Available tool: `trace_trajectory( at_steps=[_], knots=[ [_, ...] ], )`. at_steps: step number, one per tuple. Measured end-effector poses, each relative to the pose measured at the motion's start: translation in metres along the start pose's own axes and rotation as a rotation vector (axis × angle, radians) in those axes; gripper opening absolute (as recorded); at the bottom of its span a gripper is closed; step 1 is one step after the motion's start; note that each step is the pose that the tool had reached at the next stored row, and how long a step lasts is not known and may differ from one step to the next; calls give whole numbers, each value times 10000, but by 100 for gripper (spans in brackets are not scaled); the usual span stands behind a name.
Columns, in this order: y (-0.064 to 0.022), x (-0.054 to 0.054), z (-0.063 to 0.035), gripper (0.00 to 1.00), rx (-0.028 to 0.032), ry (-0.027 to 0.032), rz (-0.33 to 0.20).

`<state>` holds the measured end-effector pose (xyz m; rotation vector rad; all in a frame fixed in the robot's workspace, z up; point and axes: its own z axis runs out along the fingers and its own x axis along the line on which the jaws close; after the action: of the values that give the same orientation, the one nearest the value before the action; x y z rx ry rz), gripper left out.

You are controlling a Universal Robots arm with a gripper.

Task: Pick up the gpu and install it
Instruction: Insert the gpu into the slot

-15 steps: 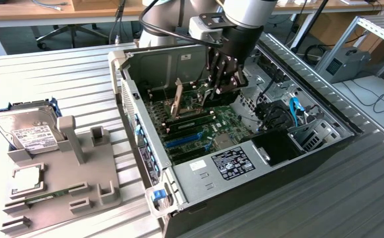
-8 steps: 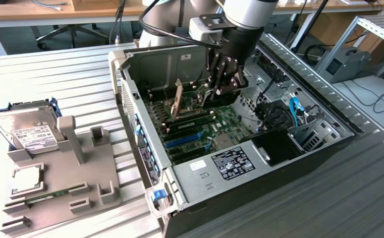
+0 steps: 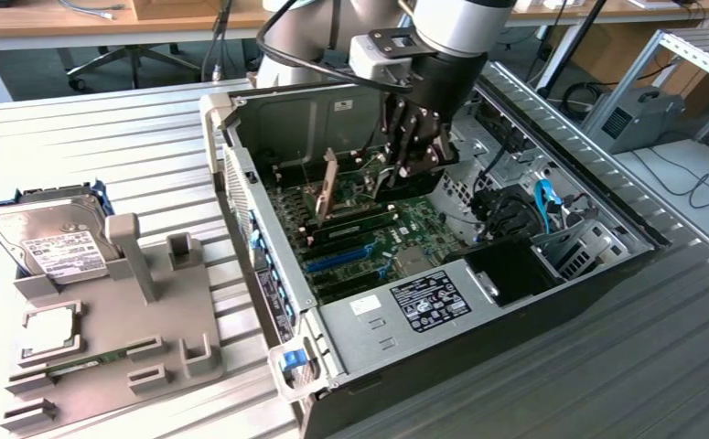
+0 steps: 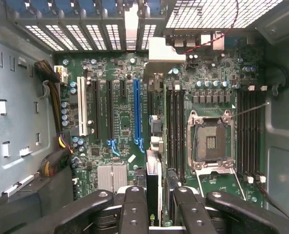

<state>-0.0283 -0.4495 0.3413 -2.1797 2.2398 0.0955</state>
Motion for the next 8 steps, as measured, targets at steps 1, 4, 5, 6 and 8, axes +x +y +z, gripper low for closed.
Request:
trace_trajectory(
  at_steps=[1, 4, 5, 6, 8],
  knots=[
    [2, 12, 7, 26, 0, 0, 0],
    [3, 39, 29, 26, 0, 0, 0],
    [3, 42, 31, 26, -1, 0, 0],
    [2, 47, 35, 26, 0, 0, 0],
    [1, 66, 53, 26, -1, 0, 0]
  ],
)
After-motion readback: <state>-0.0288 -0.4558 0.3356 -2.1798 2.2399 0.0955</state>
